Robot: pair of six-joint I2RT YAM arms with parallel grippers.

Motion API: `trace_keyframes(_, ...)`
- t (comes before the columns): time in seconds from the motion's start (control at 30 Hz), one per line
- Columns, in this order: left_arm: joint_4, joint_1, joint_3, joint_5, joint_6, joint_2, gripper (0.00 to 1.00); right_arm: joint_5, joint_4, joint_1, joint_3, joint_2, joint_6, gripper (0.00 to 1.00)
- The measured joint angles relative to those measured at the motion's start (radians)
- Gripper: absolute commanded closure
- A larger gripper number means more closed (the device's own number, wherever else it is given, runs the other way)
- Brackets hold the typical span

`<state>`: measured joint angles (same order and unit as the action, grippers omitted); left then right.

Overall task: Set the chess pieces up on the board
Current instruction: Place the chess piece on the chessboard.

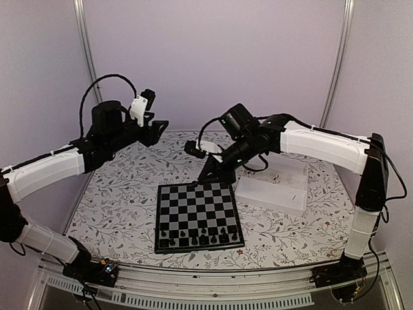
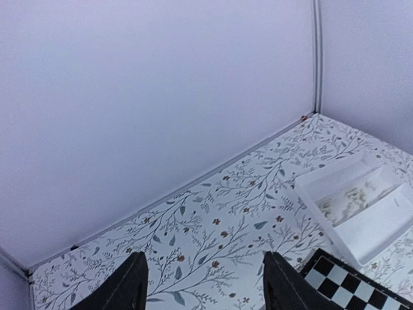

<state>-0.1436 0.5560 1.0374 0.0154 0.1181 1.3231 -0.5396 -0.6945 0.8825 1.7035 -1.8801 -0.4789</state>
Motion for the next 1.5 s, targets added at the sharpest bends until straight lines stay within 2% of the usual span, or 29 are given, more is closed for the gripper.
trace_keyframes(0.2, 0.006, -0.079, -0.110, 0.066, 0.009, -0.024, 0.37, 0.127, -0.072, 0.129, 0.005, -0.005, -0.093, 0.97)
trace_keyframes(0.53, -0.013, -0.080, -0.125, 0.140, 0.017, -0.185, 0.35, 0.243, -0.148, 0.270, 0.079, -0.116, -0.150, 0.97)
trace_keyframes(0.87, -0.031, -0.080, -0.138, 0.159, 0.029, -0.223, 0.35, 0.294, -0.218, 0.331, 0.195, -0.281, -0.159, 0.97)
trace_keyframes(1.13, -0.031, -0.080, -0.138, 0.156, 0.029, -0.225, 0.36, 0.326, -0.259, 0.375, 0.245, -0.338, -0.165, 0.97)
trace_keyframes(1.5, -0.031, -0.080, -0.138, 0.153, 0.029, -0.232, 0.36, 0.352, -0.296, 0.376, 0.269, -0.389, -0.166, 0.96)
